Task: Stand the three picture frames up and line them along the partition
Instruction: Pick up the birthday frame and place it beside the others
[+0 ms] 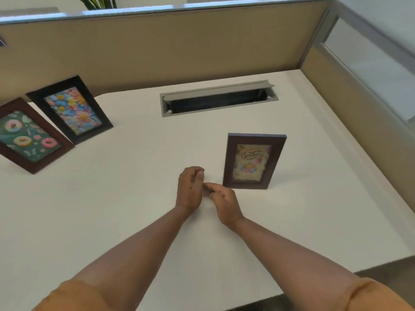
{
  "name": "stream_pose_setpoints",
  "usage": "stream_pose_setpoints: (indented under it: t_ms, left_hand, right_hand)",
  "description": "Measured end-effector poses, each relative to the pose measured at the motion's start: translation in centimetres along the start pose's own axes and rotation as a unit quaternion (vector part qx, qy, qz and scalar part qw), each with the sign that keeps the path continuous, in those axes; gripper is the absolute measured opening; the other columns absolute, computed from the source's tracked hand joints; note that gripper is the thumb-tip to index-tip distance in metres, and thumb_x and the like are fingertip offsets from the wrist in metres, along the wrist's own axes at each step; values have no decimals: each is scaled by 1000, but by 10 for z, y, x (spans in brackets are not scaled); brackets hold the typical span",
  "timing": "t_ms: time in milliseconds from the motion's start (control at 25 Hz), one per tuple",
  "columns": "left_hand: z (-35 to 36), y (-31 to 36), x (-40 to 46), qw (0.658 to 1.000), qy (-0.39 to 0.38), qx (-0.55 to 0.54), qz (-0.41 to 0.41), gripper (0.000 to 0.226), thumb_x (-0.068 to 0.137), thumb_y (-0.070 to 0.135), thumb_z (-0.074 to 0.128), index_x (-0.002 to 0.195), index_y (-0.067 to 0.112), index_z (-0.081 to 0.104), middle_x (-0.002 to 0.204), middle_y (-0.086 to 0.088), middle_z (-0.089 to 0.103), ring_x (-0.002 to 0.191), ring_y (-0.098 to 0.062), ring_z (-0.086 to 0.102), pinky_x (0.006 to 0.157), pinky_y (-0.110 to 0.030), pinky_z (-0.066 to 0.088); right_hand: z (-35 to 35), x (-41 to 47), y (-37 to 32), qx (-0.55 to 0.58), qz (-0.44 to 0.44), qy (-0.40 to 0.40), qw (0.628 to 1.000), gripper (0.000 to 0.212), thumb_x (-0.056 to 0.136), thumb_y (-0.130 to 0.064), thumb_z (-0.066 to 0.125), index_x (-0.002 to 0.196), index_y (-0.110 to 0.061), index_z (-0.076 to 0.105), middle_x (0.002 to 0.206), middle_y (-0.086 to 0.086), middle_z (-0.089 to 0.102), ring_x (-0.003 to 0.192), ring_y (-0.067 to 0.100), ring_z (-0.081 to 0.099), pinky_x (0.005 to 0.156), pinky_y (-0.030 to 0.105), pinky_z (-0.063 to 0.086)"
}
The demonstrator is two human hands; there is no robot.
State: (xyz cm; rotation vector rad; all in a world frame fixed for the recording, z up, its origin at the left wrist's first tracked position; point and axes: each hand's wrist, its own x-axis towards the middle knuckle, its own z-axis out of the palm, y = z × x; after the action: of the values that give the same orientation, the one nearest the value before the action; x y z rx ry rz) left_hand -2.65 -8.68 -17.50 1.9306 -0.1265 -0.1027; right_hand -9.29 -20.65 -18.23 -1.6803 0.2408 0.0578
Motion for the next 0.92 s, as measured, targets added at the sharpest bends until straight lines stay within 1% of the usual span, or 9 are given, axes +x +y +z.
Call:
stream_pose_setpoints:
  t_ms: [120, 280, 360, 480, 560, 640, 760, 840, 920]
  left_hand:
    - [20, 9, -10, 1000, -12, 7, 12, 33, 95, 26, 47, 111, 5, 67, 108, -3, 65, 105, -20, 60, 90, -17, 44]
    - [44, 20, -17, 1000, -26, 5, 14, 36, 93, 23, 46, 121, 5, 61, 117, -8, 62, 108, -24, 58, 95, -33, 49]
    - [51, 24, -18, 999, -39, -3, 18, 38, 89, 19, 46, 122, 7, 58, 119, -9, 62, 108, -23, 57, 95, -32, 50]
    - [61, 32, -17, 997, -67, -15, 29, 35, 85, 16, 47, 119, 21, 56, 117, -3, 63, 105, -16, 60, 88, -24, 53]
    - [65, 34, -15, 996, -82, -20, 18, 34, 86, 16, 48, 117, 27, 54, 112, 5, 65, 103, -6, 62, 82, -19, 55]
    - [66, 32, -11, 996, -92, -15, 6, 33, 85, 14, 49, 114, 29, 53, 106, 15, 66, 95, 0, 63, 76, -18, 56]
    - [61, 29, -3, 994, -109, 9, -4, 30, 82, 14, 50, 109, 28, 53, 100, 20, 65, 83, 6, 62, 63, -12, 51]
    - [56, 30, 7, 992, -120, 19, -15, 31, 83, 15, 51, 110, 29, 52, 102, 22, 63, 87, 6, 63, 63, -12, 53]
    - [47, 30, 19, 993, -116, 16, -32, 32, 84, 16, 53, 113, 29, 51, 105, 20, 63, 94, -1, 65, 68, -20, 58]
  right_hand:
    - [-22, -21, 10, -47, -46, 81, 995, 45, 82, -31, 46, 108, -10, 77, 104, -12, 73, 101, -5, 65, 88, 13, 48]
    - [-51, -33, 19, -115, -137, 239, 955, 21, 80, -19, 46, 80, -9, 64, 83, 0, 62, 83, 18, 57, 74, 31, 46]
    - [-60, -32, 22, -139, -127, 329, 925, 18, 77, -18, 47, 83, -9, 60, 88, 2, 59, 86, 23, 53, 76, 37, 44]
    - [-66, -24, 21, -123, -73, 429, 892, 39, 75, -17, 52, 110, -4, 60, 115, 12, 60, 109, 30, 54, 94, 41, 42]
    - [-73, -16, 17, -70, -42, 422, 903, 55, 76, -10, 54, 131, -5, 51, 131, 10, 54, 123, 29, 51, 103, 40, 41]
    - [-86, -5, 11, 21, -14, 361, 932, 61, 79, -10, 53, 140, -14, 46, 129, 5, 59, 120, 24, 58, 99, 37, 49]
    - [-106, 15, 1, 70, 19, 295, 953, 41, 76, -16, 56, 116, -23, 65, 107, -1, 74, 104, 22, 70, 81, 35, 61]
    - [-113, 30, -9, 116, 41, 251, 960, 30, 75, -16, 59, 101, -26, 71, 97, -5, 78, 99, 20, 74, 72, 31, 63]
    - [-115, 43, -18, 165, 70, 183, 967, 29, 78, -14, 63, 104, -23, 73, 100, -1, 80, 97, 21, 76, 71, 31, 63]
